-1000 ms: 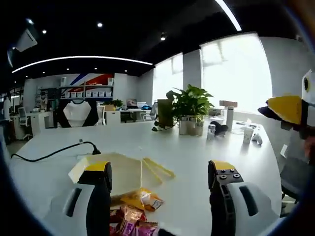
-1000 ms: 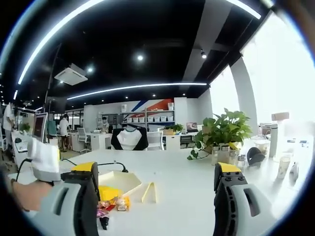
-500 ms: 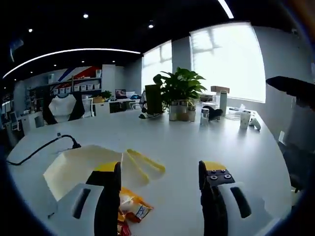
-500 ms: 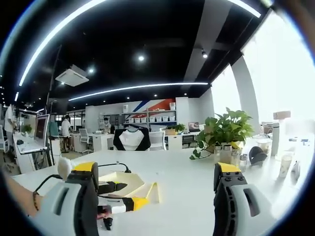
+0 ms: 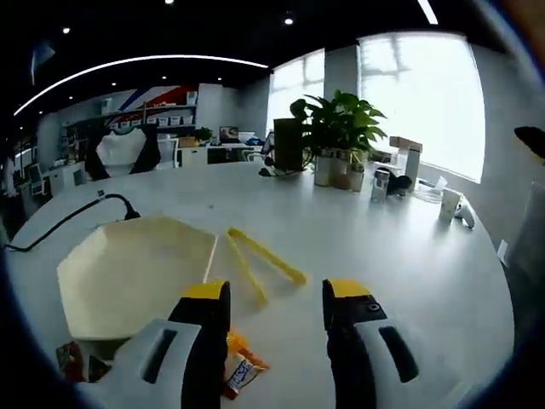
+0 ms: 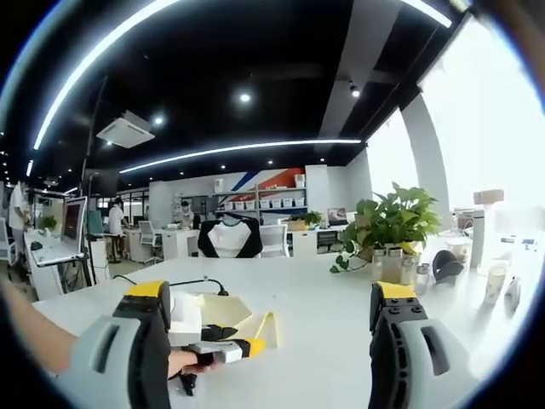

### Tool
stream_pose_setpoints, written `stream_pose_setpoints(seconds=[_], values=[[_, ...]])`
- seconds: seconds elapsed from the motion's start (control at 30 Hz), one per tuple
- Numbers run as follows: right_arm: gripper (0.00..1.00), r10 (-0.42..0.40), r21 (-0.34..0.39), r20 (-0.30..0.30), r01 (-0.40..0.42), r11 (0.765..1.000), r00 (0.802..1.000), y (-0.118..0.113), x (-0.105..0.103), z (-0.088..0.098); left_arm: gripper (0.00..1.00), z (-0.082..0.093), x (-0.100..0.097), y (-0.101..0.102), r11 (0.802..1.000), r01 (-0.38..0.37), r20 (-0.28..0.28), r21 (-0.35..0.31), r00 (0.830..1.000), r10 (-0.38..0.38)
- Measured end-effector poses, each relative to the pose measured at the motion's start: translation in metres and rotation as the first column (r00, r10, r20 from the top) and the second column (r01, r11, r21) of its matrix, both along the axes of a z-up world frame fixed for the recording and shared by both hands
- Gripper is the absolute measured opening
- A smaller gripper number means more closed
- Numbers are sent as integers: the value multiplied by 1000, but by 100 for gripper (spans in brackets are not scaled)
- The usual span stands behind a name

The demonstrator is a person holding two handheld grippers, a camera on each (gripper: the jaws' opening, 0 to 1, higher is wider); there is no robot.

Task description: Place the target food into the container with the food tongs after gripping and lifting it, then release it inside without dropping or visibly crushing the food.

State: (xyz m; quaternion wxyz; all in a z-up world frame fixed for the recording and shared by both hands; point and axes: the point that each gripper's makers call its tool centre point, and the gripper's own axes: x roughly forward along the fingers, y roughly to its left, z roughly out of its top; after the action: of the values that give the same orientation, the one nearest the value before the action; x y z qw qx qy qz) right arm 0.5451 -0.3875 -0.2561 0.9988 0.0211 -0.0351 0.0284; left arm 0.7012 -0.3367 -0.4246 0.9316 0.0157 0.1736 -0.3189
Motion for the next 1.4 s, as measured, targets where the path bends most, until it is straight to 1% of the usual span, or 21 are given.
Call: stream_pose_setpoints(seconds=[0.07, 0.13, 0.23, 0.27, 0.33, 0.43, 0.57, 0.63, 0.7, 0.77, 0.83, 0.93, 1.0, 1.07, 1.1, 1.13, 1.17, 1.2, 1.27, 1.3, 1.4], values=[[99, -4, 3, -2, 4, 1000, 1000, -2, 0, -1, 42, -7, 2, -2, 1000, 7, -7, 16, 1000, -7], [98, 1, 12, -8, 0, 1000, 1000, -1, -1, -3, 42, -14, 3, -2, 999, 7, -20, 43, 1000, -6], [98, 6, 14, -12, -5, 1000, 1000, 0, -2, -5, 41, -16, 7, -3, 999, 8, -18, 47, 1000, -7], [98, 7, 16, -15, -6, 1000, 1000, 0, -2, -6, 40, -20, 9, -2, 998, 6, -26, 66, 1000, -4], [98, 6, 18, -17, -6, 1000, 1000, -1, -2, -8, 38, -22, 12, -2, 998, 0, -41, 57, 999, 2], [98, 4, 23, -18, -3, 1000, 1000, -3, -1, -9, 34, -22, 17, -2, 999, -12, -46, 51, 999, 15], [98, 1, 23, -19, -1, 1000, 1000, -4, -1, -9, 23, -27, 19, -6, 996, 11, -38, 89, 999, -8], [98, 0, 23, -17, 0, 1000, 1000, -4, -1, -8, 22, -29, 20, -7, 996, 12, -45, 86, 999, -8], [98, -2, 21, -18, 3, 1000, 1000, -5, -1, -8, 17, -32, 22, -8, 997, 9, -60, 77, 998, -4], [98, -3, 22, -19, 4, 1000, 1000, -6, -1, -9, 12, -34, 22, -10, 996, 15, -52, 88, 999, -11], [97, -5, 26, -31, 6, 1000, 999, -7, 0, -12, 11, -34, 23, -9, 992, 32, -27, 124, 999, -29], [97, -5, 28, -33, 6, 1000, 999, -8, 1, -13, 10, -34, 24, -8, 992, 28, -31, 121, 999, -25], [97, -5, 24, -39, 6, 1000, 999, -8, 1, -15, 8, -35, 24, -6, 992, 17, -46, 123, 999, -12], [97, -7, 25, -42, 8, 1000, 999, -9, 1, -16, 3, -35, 24, -6, 995, -2, -79, 95, 997, 9], [97, -9, 26, -42, 10, 1000, 999, -10, 0, -16, 3, -35, 25, -6, 995, 1, -76, 103, 997, 7], [97, -11, 25, -42, 12, 1000, 999, -11, 0, -16, 2, -34, 26, -4, 990, 12, -53, 141, 999, -4], [97, -13, 21, -41, 14, 1000, 999, -11, 0, -16, 2, -30, 26, -4, 981, 15, -3, 195, 1000, -14], [97, -14, 18, -41, 15, 1000, 999, -12, -1, -16, 2, -30, 24, -7, 985, 18, -17, 172, 1000, -15], [97, -16, 20, -48, 17, 1000, 999, -13, 0, -18, 2, -32, 24, -7, 987, 17, -34, 159, 999, -12], [97, -16, 23, -53, 17, 1000, 998, -13, 0, -20, 2, -32, 24, -5, 990, 12, -41, 140, 999, -7], [97, -18, 23, -53, 19, 1000, 998, -14, 0, -20, 2, -26, 23, -3, 993, 17, -38, 113, 999, -13]])
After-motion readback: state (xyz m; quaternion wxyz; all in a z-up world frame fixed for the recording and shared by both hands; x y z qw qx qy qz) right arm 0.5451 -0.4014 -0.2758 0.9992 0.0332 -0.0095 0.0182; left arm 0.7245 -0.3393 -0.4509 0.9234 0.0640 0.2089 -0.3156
